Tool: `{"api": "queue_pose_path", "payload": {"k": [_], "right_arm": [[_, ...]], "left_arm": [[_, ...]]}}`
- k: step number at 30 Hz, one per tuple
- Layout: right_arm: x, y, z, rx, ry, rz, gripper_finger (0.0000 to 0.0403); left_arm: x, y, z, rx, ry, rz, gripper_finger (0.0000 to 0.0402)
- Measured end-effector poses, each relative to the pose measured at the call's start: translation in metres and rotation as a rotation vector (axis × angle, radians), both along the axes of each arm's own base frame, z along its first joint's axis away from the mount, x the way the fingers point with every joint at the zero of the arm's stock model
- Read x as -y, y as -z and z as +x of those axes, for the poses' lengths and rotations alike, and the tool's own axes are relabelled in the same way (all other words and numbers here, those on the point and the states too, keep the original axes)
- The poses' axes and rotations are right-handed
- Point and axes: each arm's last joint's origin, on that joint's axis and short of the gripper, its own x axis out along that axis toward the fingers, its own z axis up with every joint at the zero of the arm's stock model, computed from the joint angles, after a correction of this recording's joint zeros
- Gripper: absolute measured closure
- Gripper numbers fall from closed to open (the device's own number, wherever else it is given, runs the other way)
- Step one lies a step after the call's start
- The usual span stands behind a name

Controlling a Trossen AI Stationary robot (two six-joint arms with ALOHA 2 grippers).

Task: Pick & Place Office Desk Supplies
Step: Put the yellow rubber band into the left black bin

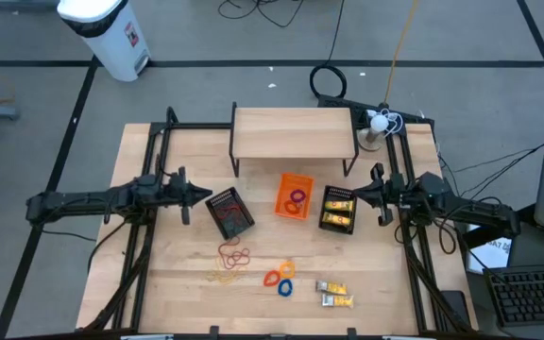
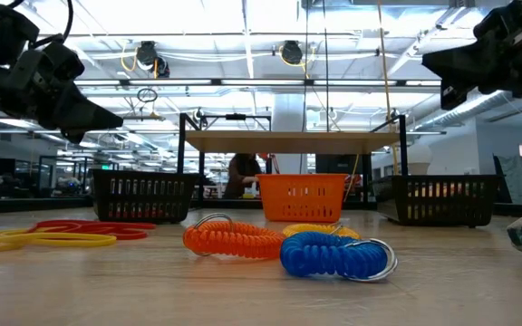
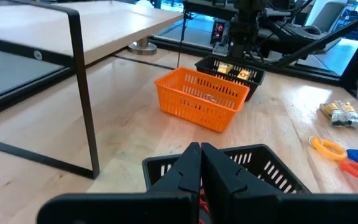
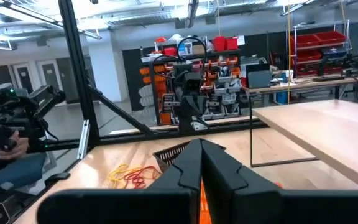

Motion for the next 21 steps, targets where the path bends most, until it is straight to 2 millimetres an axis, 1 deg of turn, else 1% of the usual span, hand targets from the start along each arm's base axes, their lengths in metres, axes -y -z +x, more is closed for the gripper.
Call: {"api": "queue_pose_path", "payload": {"k": [10, 12, 15, 16, 18, 21], "right_arm": [[0.0, 0.0, 0.0, -0.002, 0.001, -0.008, 0.0402], [0.0, 0.0, 0.0, -0.002, 0.001, -0.008, 0.0401], [0.0, 0.0, 0.0, -0.002, 0.002, -0.013, 0.0402], [0.0, 0.0, 0.0, -0.002, 0.003, -0.017, 0.0402], [0.0, 0.0, 0.0, -0.002, 0.003, -0.019, 0.0401], [0.0, 0.0, 0.0, -0.002, 0.003, -0.019, 0.04]], "left_arm": [[-0.001, 0.007, 0.003, -0.07, -0.01, -0.016, 0.0392], [-0.002, 0.006, 0.004, -0.08, -0.044, -0.018, 0.0392], [-0.004, 0.0, 0.003, -0.165, -0.179, -0.059, 0.0398], [-0.003, -0.003, 0.002, -0.21, -0.199, -0.067, 0.0399], [0.001, -0.012, 0.005, -0.279, -0.187, -0.077, 0.0399], [0.013, -0.031, 0.013, -0.312, -0.108, -0.091, 0.04]]}}
